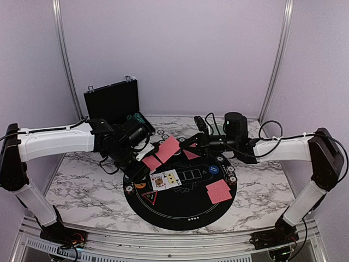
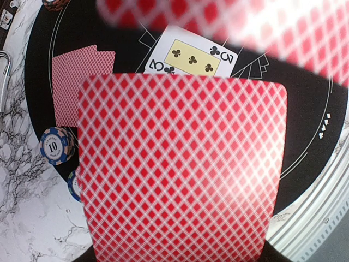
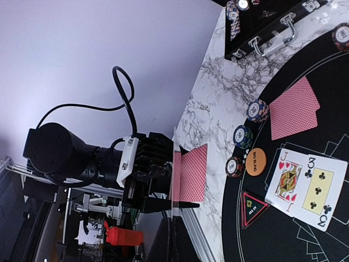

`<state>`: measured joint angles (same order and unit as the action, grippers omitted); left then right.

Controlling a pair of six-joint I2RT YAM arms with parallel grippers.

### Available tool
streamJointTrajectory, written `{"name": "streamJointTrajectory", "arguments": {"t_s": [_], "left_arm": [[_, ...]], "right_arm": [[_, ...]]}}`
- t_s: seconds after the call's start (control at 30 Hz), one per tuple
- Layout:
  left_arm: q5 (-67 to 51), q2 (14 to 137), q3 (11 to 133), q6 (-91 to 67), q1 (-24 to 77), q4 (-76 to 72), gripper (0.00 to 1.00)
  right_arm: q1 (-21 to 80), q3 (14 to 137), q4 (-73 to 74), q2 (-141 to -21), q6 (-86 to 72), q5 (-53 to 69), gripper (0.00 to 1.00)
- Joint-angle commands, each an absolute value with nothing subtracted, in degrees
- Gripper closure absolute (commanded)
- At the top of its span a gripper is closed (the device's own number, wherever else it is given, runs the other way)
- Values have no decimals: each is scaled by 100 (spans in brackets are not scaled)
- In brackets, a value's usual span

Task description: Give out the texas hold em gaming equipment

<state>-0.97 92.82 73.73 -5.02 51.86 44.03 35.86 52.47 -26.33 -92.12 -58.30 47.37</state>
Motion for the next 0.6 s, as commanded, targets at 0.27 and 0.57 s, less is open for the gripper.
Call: {"name": "streamJointTrajectory", "arguments": {"t_s": [0.27, 0.57], "left_arm": [[-30, 9001, 7322, -446, 5116, 4343, 50], [-35, 8972, 7280, -396, 5075, 4341, 50]], "right_arm": [[2806, 5718, -470, -8402, -3249, 4694, 100], [2940, 5689, 415, -7938, -628, 2394, 100]]}}
